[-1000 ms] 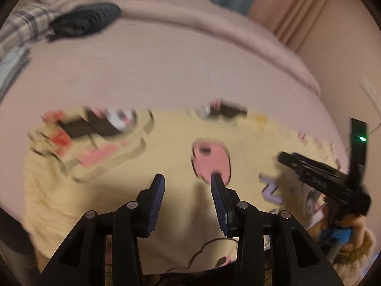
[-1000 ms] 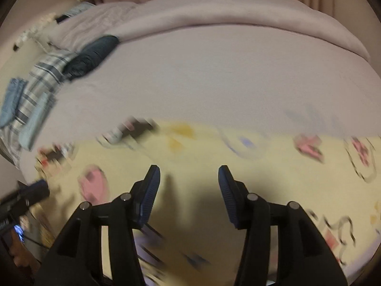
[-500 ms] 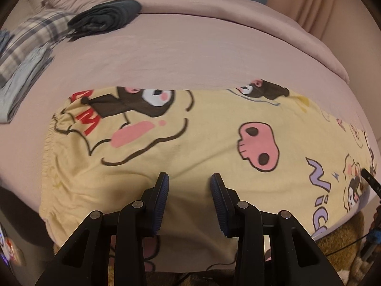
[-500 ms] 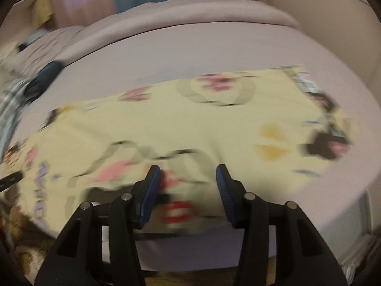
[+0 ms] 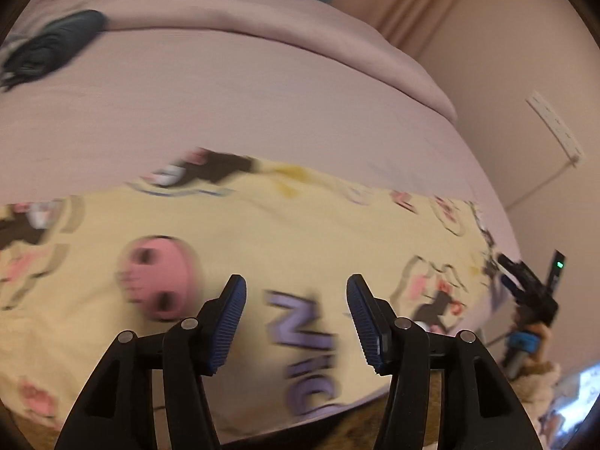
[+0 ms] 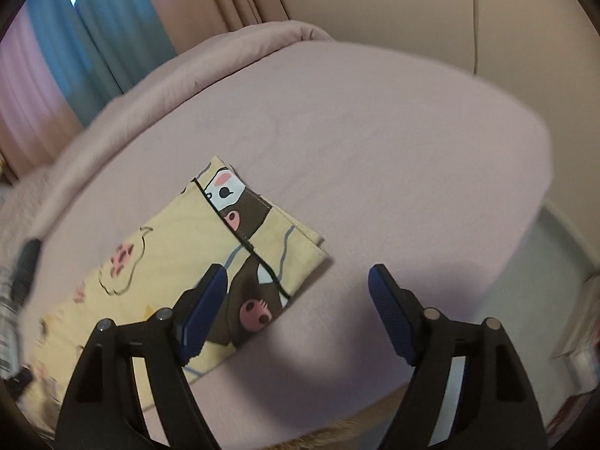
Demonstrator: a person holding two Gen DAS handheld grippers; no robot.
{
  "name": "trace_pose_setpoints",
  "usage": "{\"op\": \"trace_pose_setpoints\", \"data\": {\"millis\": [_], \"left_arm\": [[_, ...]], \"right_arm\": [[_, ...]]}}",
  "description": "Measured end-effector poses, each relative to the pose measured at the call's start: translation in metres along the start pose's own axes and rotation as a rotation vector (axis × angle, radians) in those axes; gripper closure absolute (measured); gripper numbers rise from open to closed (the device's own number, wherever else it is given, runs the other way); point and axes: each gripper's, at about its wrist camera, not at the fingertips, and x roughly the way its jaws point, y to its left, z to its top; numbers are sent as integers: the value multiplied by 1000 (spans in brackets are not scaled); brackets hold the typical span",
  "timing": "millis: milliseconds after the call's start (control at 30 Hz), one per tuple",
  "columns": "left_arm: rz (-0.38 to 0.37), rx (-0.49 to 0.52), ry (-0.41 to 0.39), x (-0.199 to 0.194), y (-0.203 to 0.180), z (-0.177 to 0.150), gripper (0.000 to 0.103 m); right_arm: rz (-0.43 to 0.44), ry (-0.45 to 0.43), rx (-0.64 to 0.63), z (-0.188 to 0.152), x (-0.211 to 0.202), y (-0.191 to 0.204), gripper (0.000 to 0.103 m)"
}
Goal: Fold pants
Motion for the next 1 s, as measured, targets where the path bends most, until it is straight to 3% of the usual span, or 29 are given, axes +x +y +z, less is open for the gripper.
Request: {"op": "trace_pose_setpoints", "data": {"millis": [167, 233, 267, 333, 367, 433, 567, 667, 800, 900, 1000], "left_arm": [[-31, 14, 53, 21, -19, -3, 48], [-58, 11, 49, 21, -22, -1, 48], [-68, 5, 46, 21, -23, 0, 48], [-81, -1, 56, 19, -24, -2, 48], [-84, 0, 63, 20, -25, -1, 48], [-84, 9, 63, 18, -26, 1, 48], [-119, 29, 55, 21, -36, 3, 48], [-211, 1, 75, 29, -42, 7, 48], [-371, -59, 101, 47, -44, 11, 48], [-390, -69, 142, 64, -46, 13, 48], [-366, -75, 180, 77, -50, 14, 48]], "right_arm": [[29, -54, -34, 4, 9, 13, 27], [58, -57, -54, 10, 15, 14, 42], [76, -41, -64, 11, 22, 19, 55], [31, -49, -94, 14, 24, 19, 74], [21, -61, -112, 14, 22, 26, 91], [32, -99, -134, 15, 10, 42, 90], [201, -140, -259, 3, -31, 83, 91], [366, -103, -404, -25, -51, 139, 91], [489, 9, -547, -72, -46, 190, 91], [492, 95, -614, -109, -27, 213, 90], [467, 136, -609, -121, -10, 217, 90]]}}
